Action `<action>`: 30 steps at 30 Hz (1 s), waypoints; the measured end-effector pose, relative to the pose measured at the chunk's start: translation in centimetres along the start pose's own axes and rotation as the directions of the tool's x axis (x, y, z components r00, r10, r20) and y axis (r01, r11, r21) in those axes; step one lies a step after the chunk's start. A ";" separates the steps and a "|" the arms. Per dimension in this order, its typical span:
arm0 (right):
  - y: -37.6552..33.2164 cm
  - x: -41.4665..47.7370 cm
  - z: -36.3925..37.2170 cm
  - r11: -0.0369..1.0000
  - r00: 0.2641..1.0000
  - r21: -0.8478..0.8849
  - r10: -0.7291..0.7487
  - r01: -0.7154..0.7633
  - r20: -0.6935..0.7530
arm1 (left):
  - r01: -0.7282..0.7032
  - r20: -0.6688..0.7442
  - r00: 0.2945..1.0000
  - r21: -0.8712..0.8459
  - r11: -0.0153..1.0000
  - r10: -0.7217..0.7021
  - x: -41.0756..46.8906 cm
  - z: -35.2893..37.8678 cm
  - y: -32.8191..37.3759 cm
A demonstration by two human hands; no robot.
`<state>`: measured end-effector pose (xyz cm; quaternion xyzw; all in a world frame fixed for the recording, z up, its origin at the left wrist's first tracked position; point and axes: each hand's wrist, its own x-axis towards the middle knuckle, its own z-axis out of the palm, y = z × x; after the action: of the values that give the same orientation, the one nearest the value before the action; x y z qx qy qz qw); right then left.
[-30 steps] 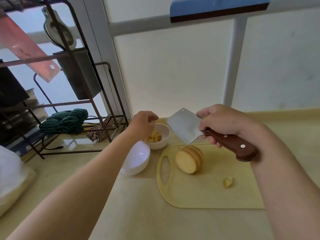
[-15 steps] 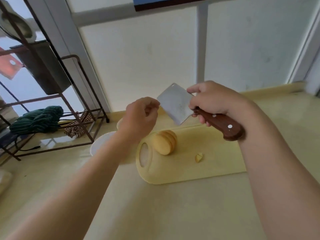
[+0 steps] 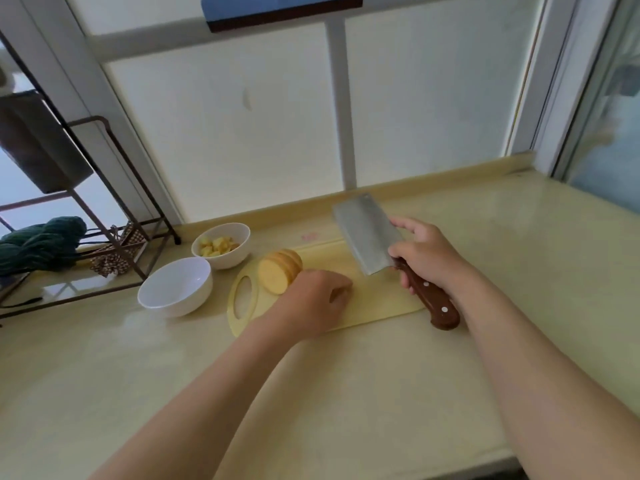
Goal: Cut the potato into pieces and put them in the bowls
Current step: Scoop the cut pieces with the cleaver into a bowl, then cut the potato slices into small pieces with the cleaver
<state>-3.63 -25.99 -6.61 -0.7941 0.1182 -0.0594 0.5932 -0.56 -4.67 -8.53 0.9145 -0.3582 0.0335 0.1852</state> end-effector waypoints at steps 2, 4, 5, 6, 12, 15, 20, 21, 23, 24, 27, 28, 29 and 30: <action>0.3 0.3 -0.1 1.000 1.000 0.013 0.012 -0.013 0.013 | 0.008 0.014 1.000 0.017 1.000 -0.008 0.2 0.0 0.1; 0.5 0.4 -0.1 1.000 0.999 0.019 0.022 -0.022 0.025 | 0.022 0.017 1.000 -0.009 1.000 -0.022 0.3 0.1 0.2; 0.6 0.5 -0.1 1.000 0.999 0.019 0.023 -0.024 0.033 | 0.025 0.017 1.000 -0.015 1.000 -0.025 0.3 0.0 0.2; 0.7 0.5 -0.1 0.999 0.999 0.021 0.023 -0.024 0.041 | 0.027 0.012 1.000 -0.018 0.999 -0.027 0.3 0.1 0.2; 0.9 0.8 -0.2 0.999 0.998 0.029 0.019 -0.021 0.056 | 0.041 0.010 0.999 0.006 0.999 -0.041 0.0 -0.7 0.4; 1.0 0.9 -0.2 0.999 0.997 0.029 0.020 -0.022 0.068 | 0.053 -0.090 0.994 -0.028 0.998 -0.056 0.2 -2.8 0.1; 1.3 1.3 0.0 0.999 0.998 0.039 0.016 -0.019 0.067 | 0.284 -0.369 0.878 -0.110 0.952 -0.305 2.3 -9.8 -4.3; 1.3 1.4 0.0 0.999 0.998 0.037 0.015 -0.017 0.064 | 0.322 -0.389 0.856 -0.114 0.940 -0.341 2.6 -10.7 -5.7; 1.4 1.5 0.0 0.999 0.998 0.034 0.011 -0.013 0.063 | 0.394 -0.395 0.823 -0.118 0.911 -0.407 2.9 -11.7 -8.6; 1.4 1.5 0.1 0.999 0.998 0.035 0.007 -0.009 0.066 | 0.426 -0.385 0.813 -0.118 0.897 -0.437 3.0 -11.9 -10.0; 1.3 1.7 0.2 1.000 0.998 0.029 0.001 -0.003 0.068 | 0.480 -0.312 0.814 -0.115 0.870 -0.491 2.8 -11.9 -12.2; 1.3 1.8 0.2 1.000 0.998 0.025 0.001 -0.002 0.067 | 0.484 -0.293 0.815 -0.131 0.865 -0.500 2.7 -12.0 -12.6; 1.3 1.8 0.3 1.000 0.998 0.021 0.000 -0.001 0.066 | 0.488 -0.284 0.811 -0.154 0.859 -0.512 2.6 -12.1 -12.7; 1.3 1.8 0.3 1.000 0.998 0.017 -0.001 -0.001 0.066 | 0.491 -0.284 0.805 -0.174 0.854 -0.521 2.6 -12.2 -12.6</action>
<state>-1.96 -26.57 -8.03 -0.7906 0.0980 -0.0340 0.6035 10.68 6.60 -0.67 0.9492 -0.0677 0.1144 0.2852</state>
